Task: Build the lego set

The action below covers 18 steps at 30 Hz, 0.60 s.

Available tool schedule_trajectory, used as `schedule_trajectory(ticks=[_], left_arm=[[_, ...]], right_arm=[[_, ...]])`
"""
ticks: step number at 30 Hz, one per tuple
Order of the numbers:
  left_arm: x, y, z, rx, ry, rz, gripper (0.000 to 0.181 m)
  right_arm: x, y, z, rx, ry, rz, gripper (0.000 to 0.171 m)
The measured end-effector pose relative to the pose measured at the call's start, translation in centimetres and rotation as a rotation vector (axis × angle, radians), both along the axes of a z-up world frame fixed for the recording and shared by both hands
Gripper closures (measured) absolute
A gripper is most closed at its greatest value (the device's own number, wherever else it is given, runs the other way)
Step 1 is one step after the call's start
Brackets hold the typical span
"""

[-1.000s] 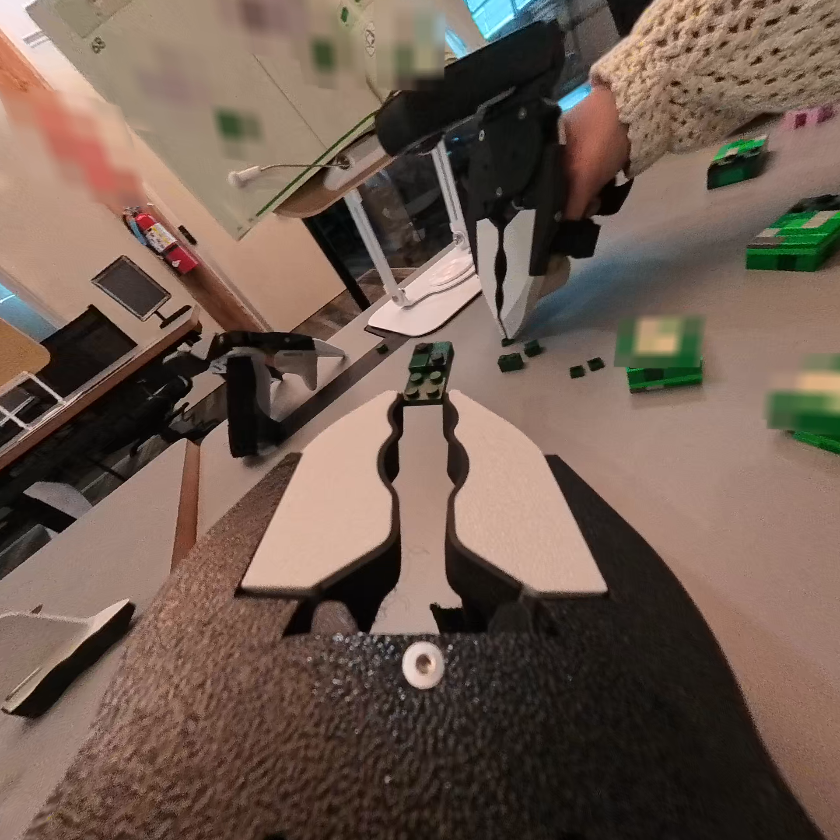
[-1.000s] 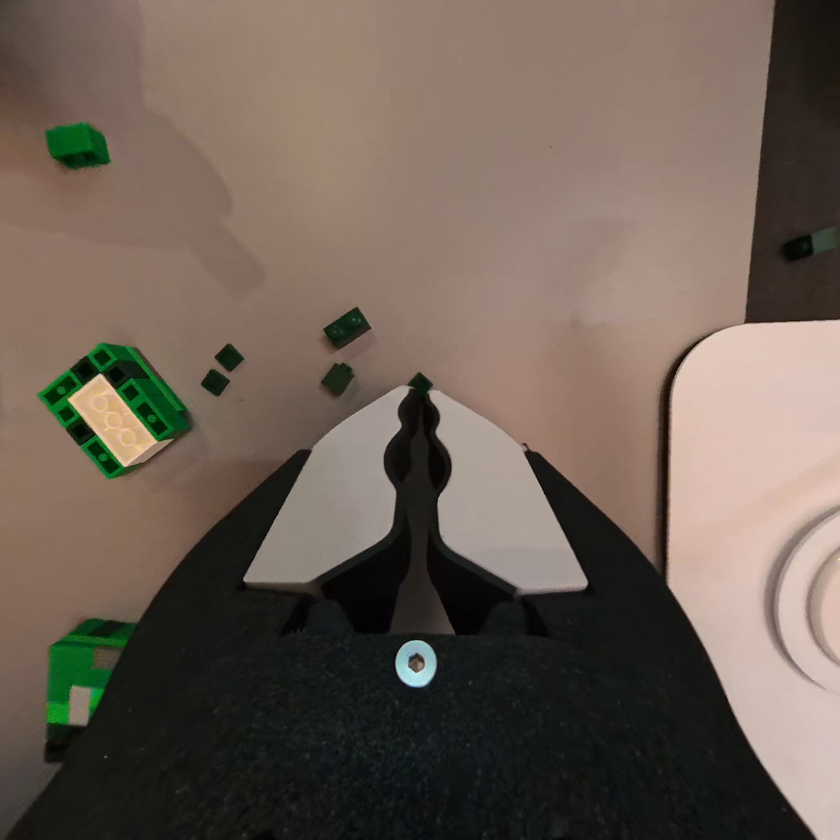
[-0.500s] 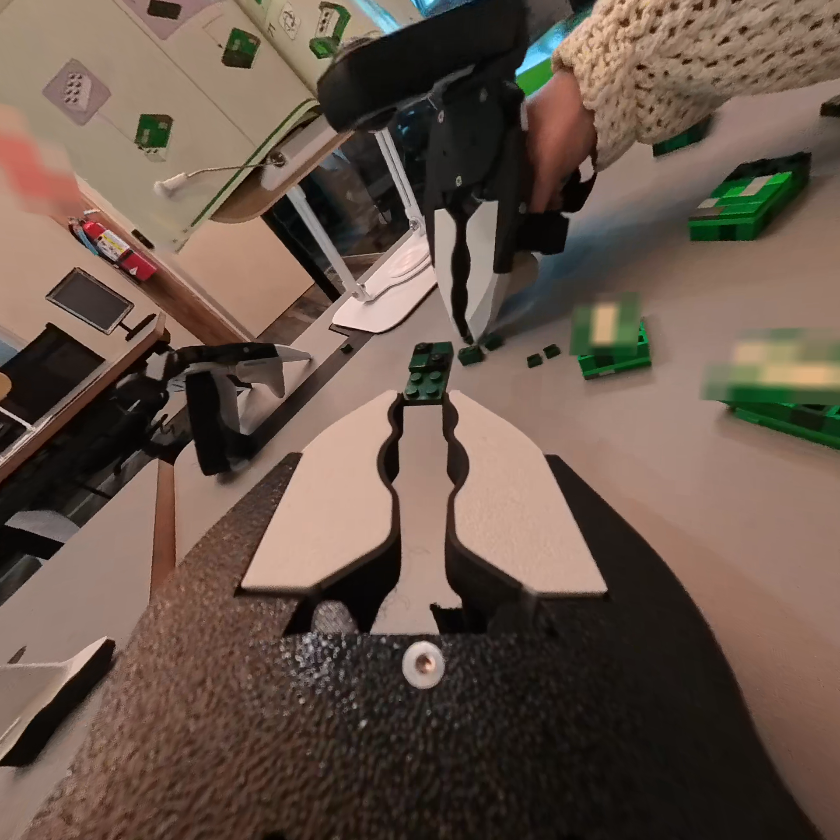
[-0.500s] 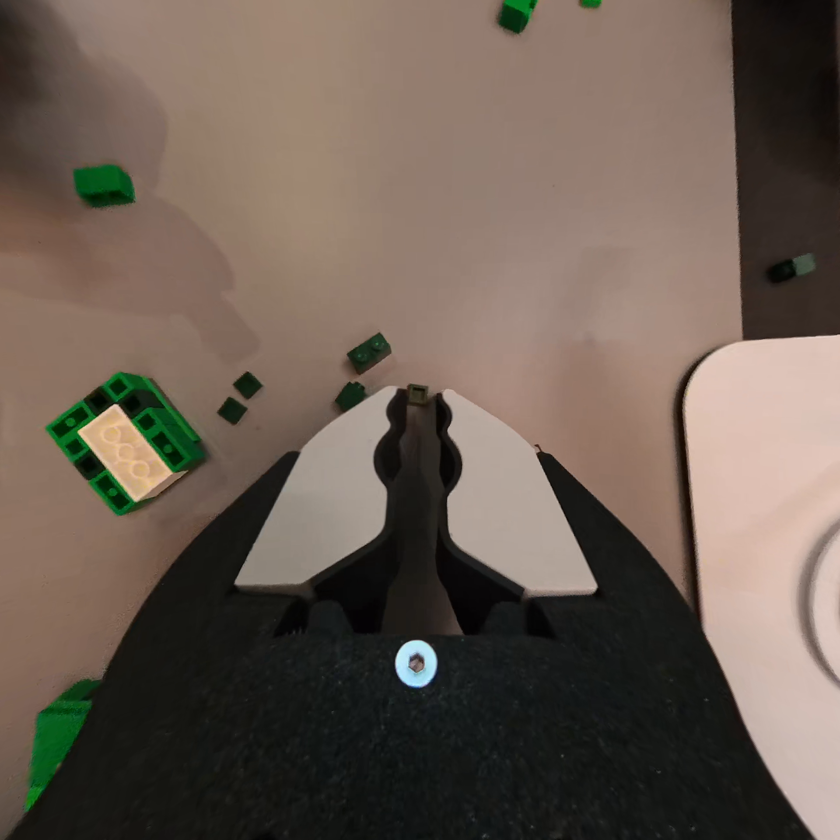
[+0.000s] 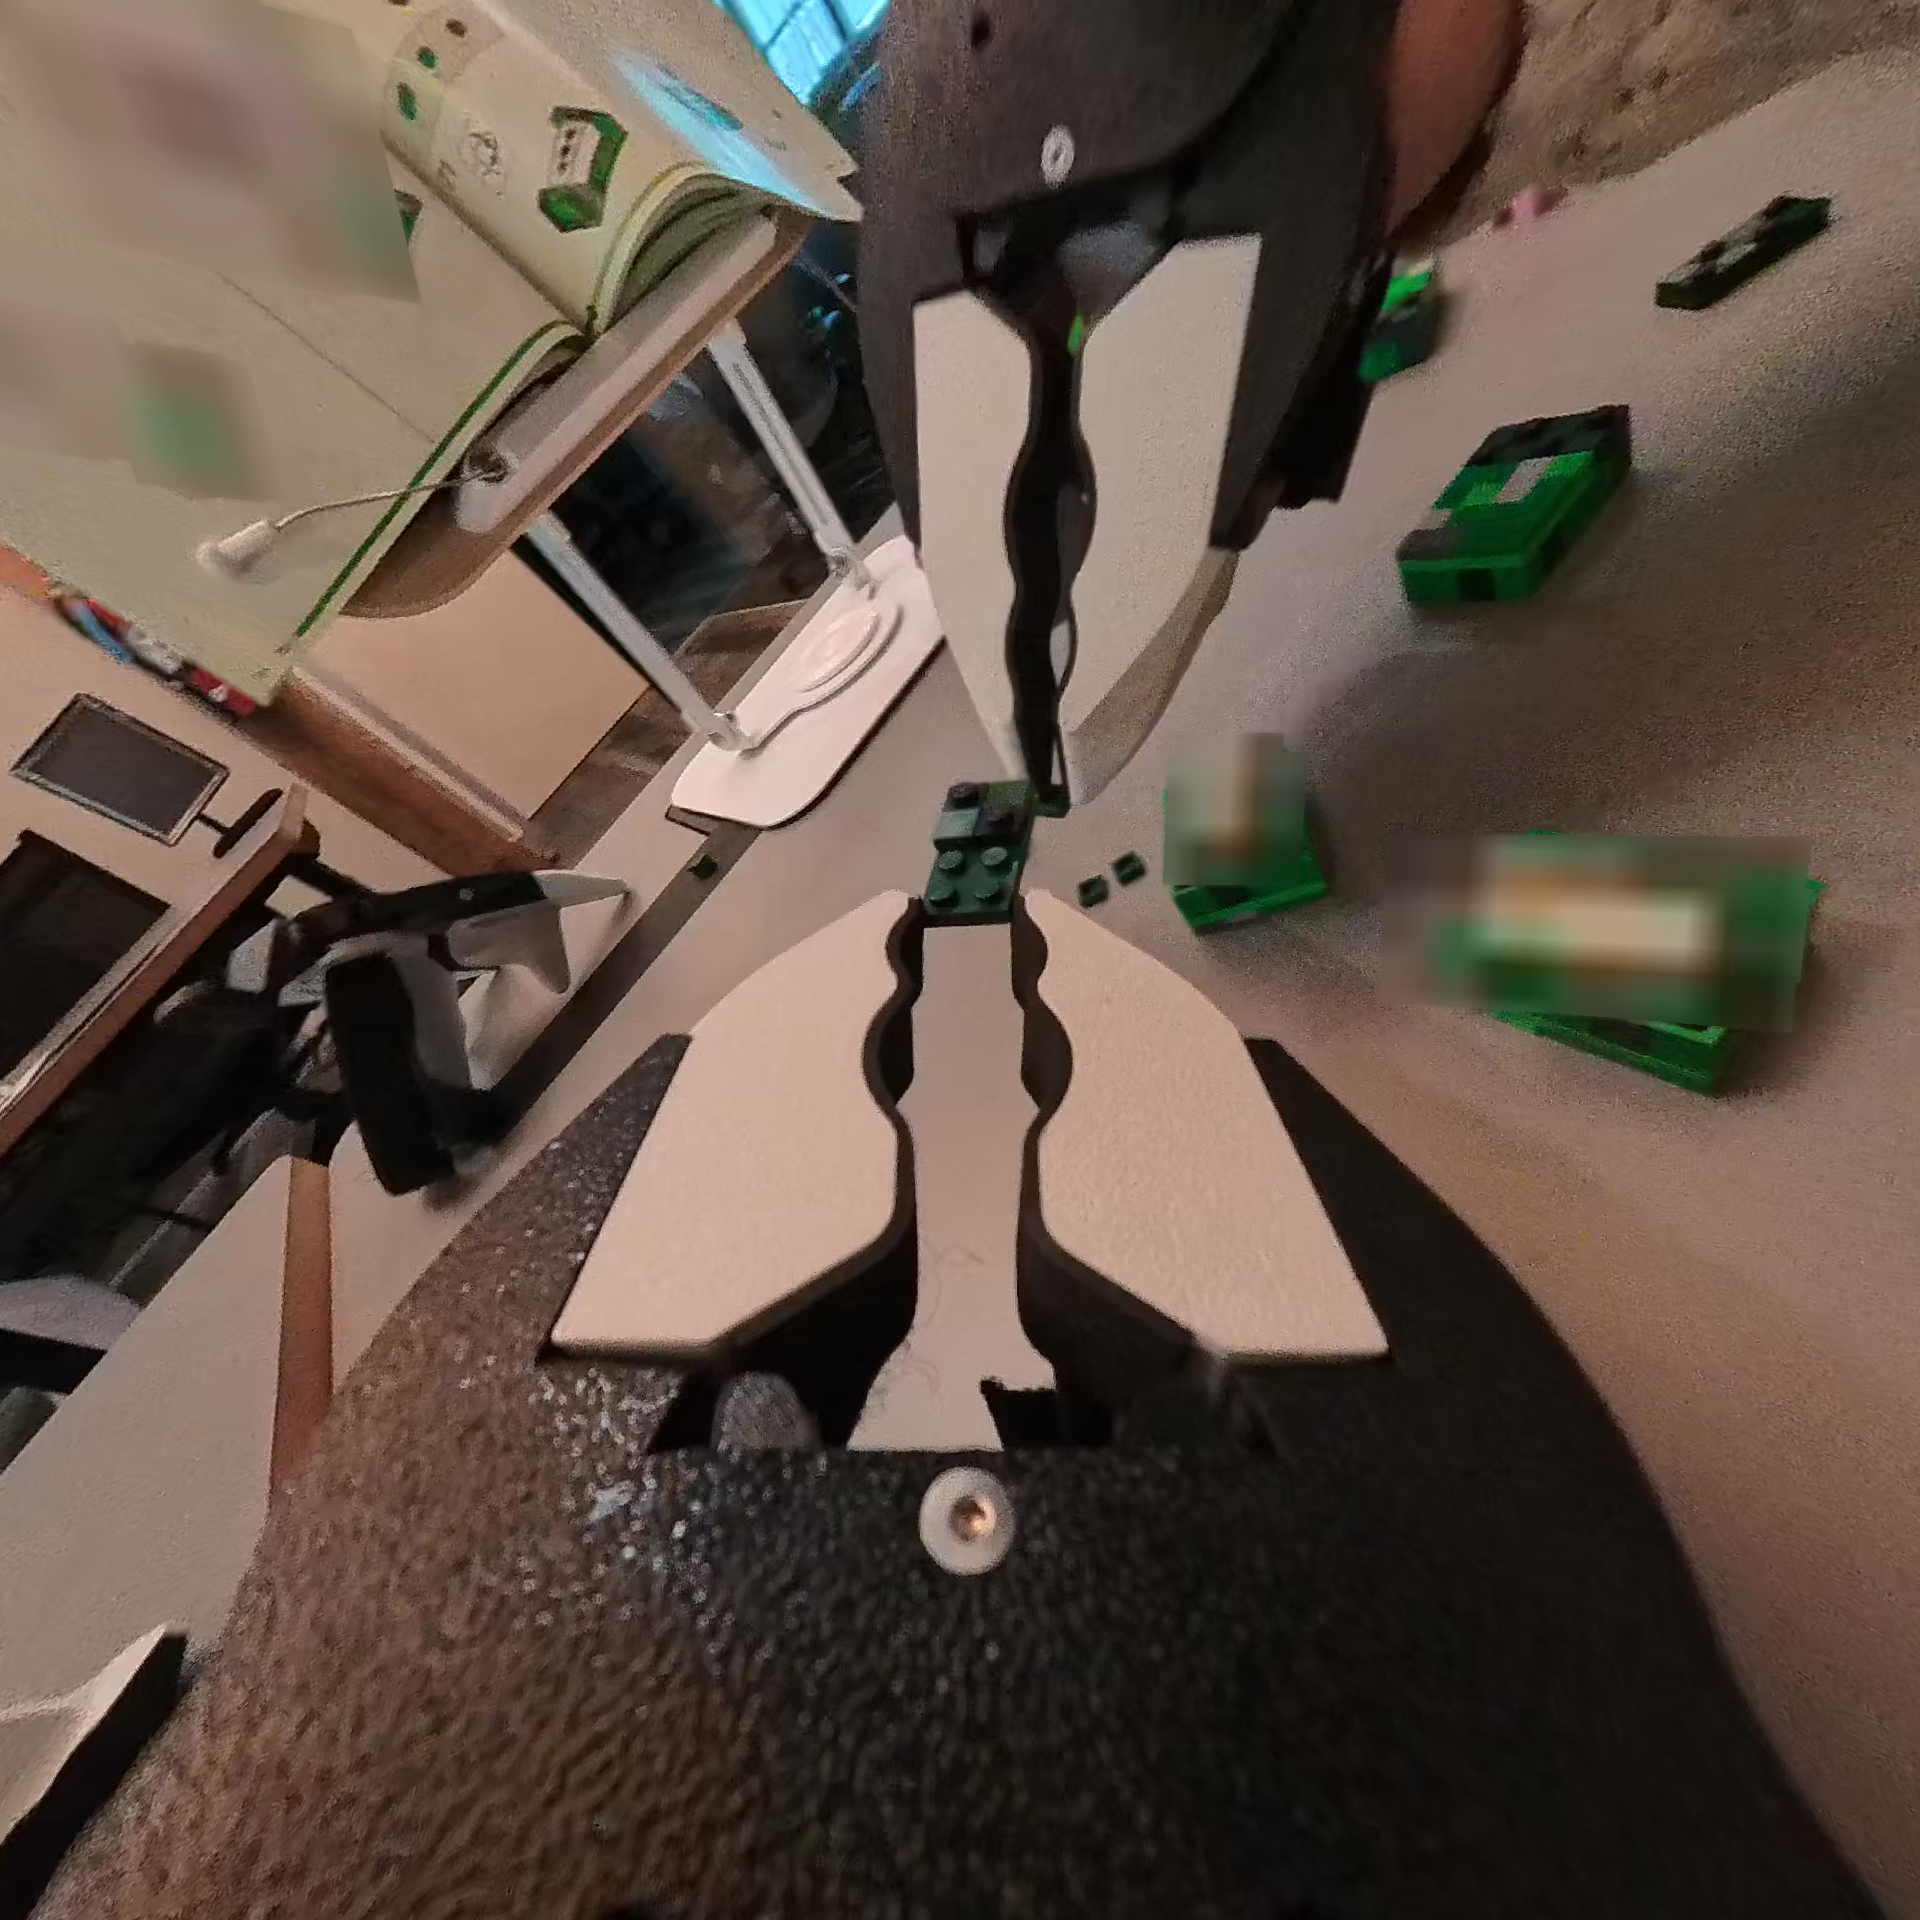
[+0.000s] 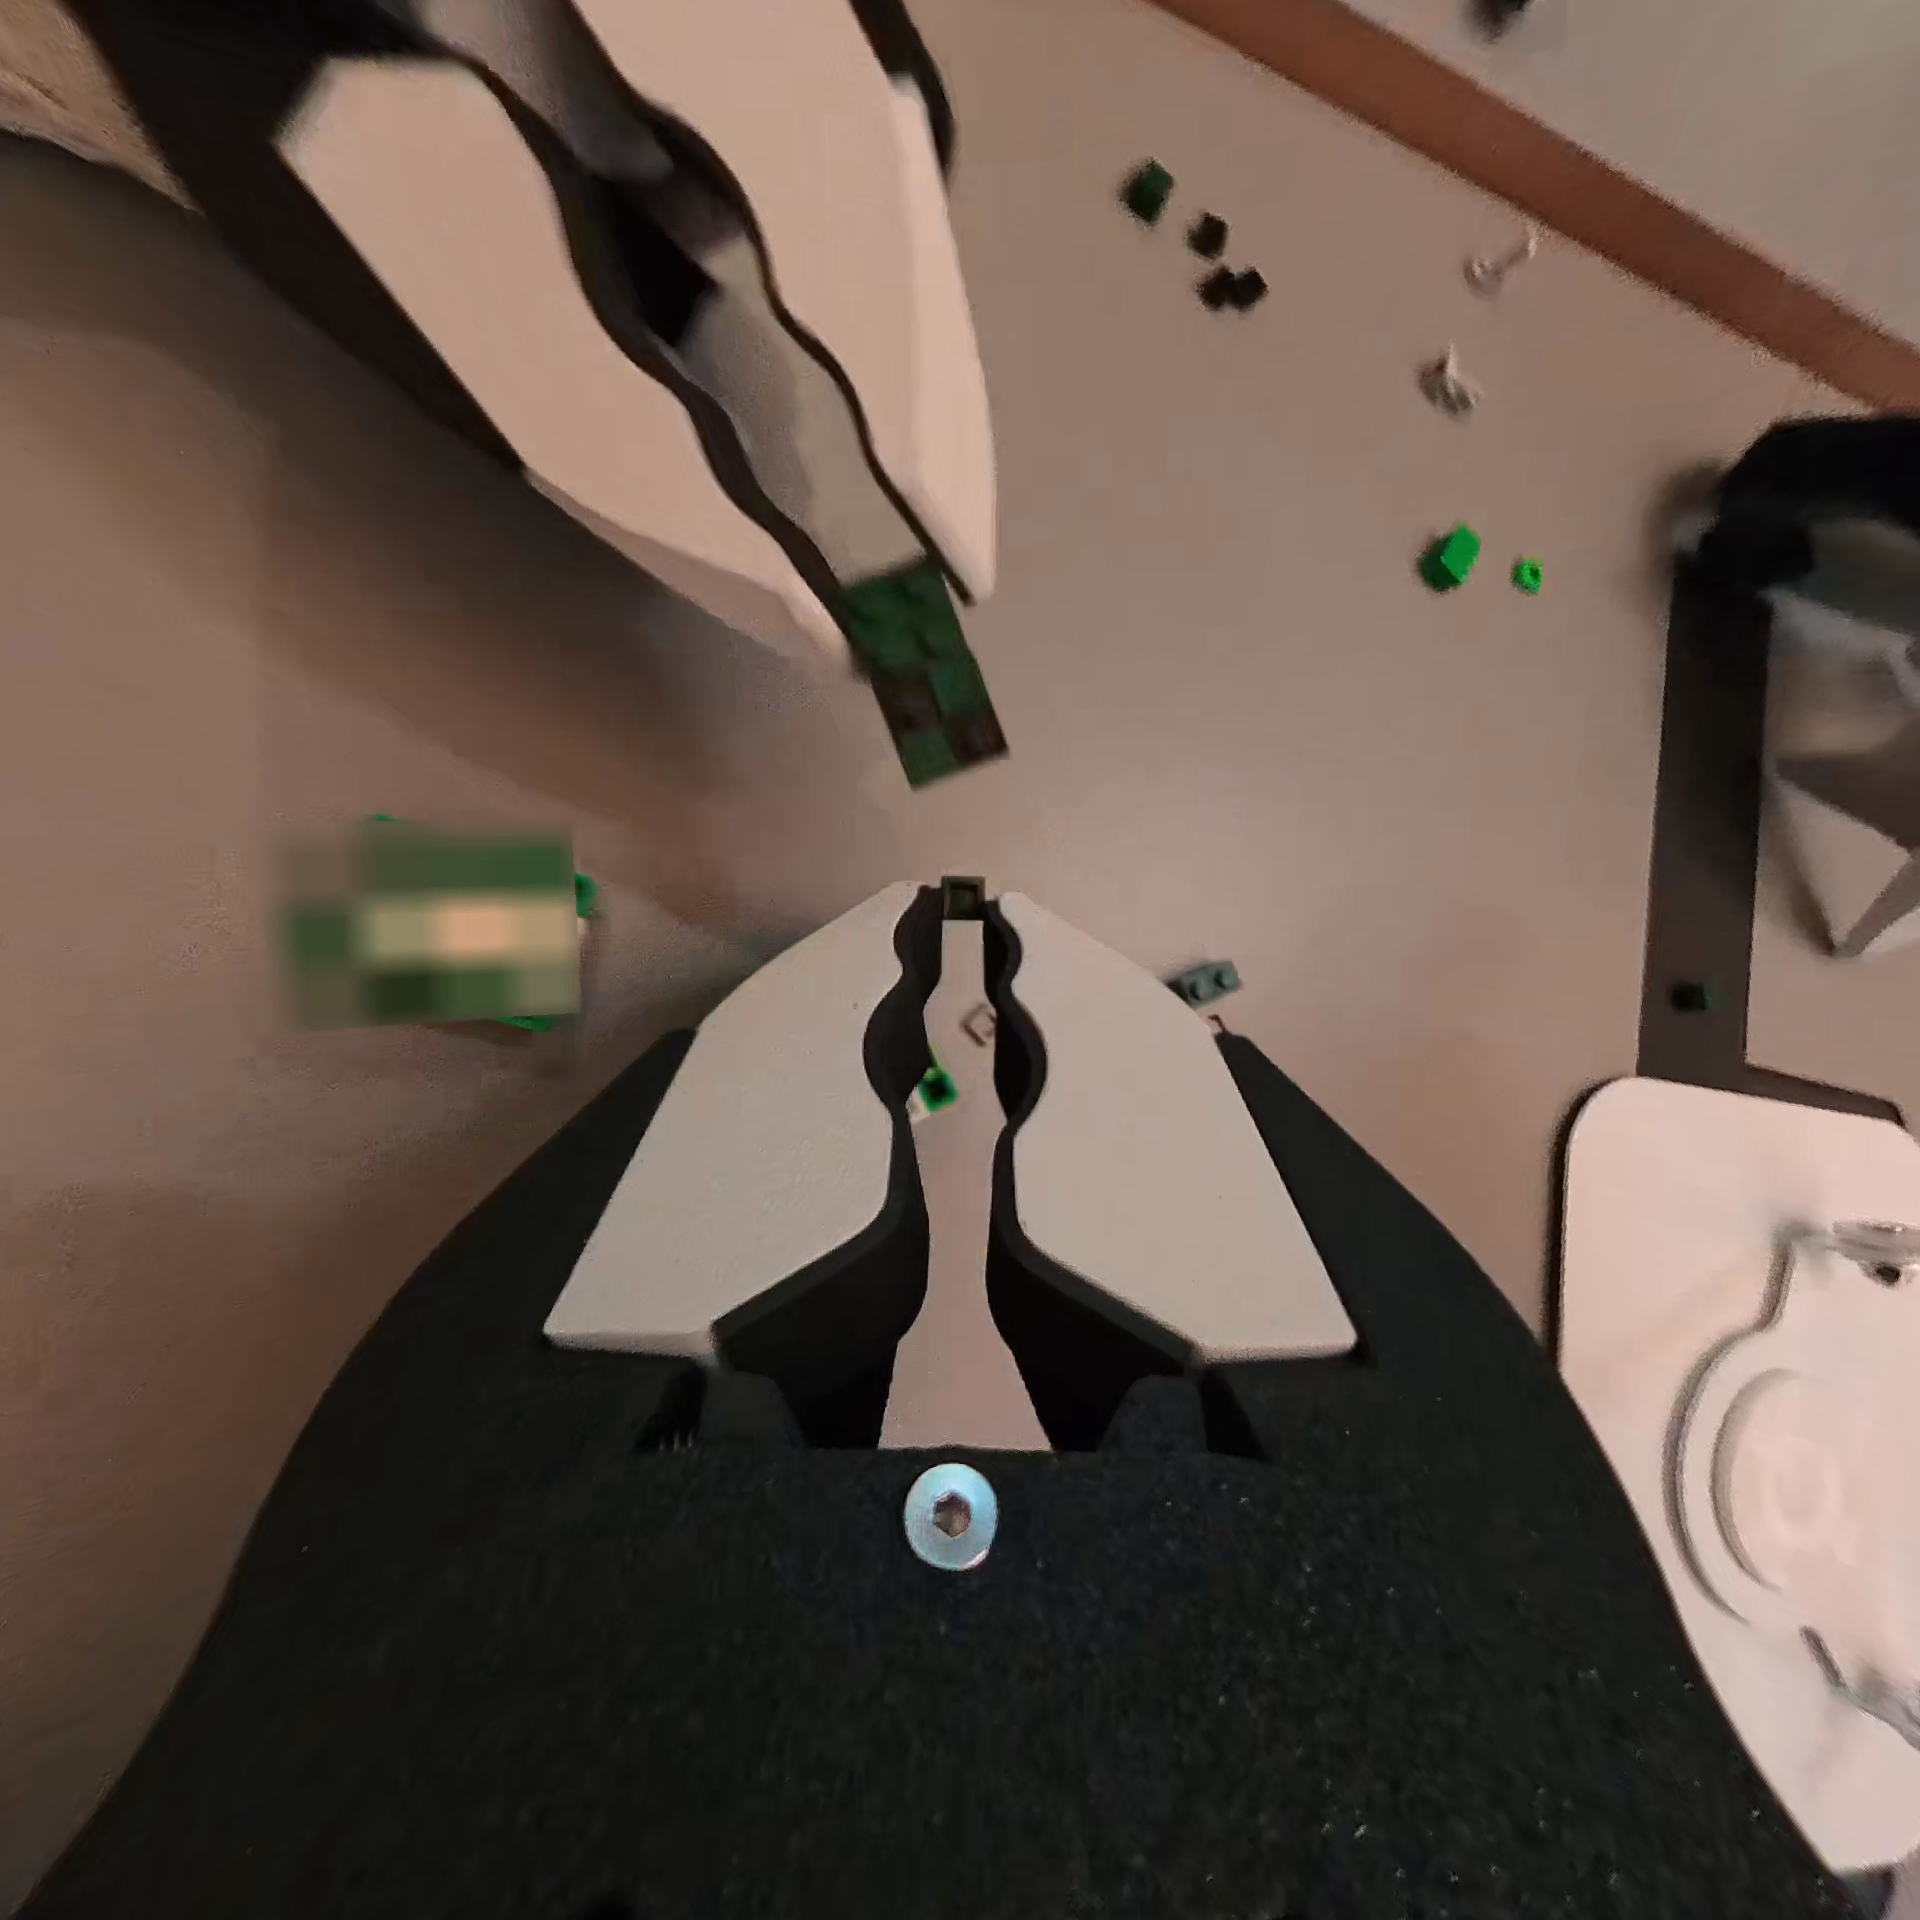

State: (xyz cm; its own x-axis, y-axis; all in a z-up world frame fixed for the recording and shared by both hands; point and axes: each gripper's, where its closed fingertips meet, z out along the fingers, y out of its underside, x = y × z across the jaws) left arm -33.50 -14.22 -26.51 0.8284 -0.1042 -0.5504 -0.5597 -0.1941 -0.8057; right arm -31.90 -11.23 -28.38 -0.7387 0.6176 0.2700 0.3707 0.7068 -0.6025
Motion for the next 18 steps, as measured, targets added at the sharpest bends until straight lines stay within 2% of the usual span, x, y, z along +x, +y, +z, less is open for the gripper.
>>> schedule_trajectory(ticks=[4,14,18], left_arm=[[1.9,0.2,0.0,0.002,-0.018,-0.083,0.166],[5.8,0.5,-1.7,-0.106,0.033,-0.212,0.166],[6.3,0.4,-2.5,-0.143,0.107,-0.219,0.166]], right_arm=[[1.7,-1.6,1.0,-0.018,0.019,-0.004,0.164],[6.1,-1.9,0.5,-0.054,0.013,-0.083,0.164],[9.5,-0.8,-0.3,0.034,-0.096,-0.106,0.164]])
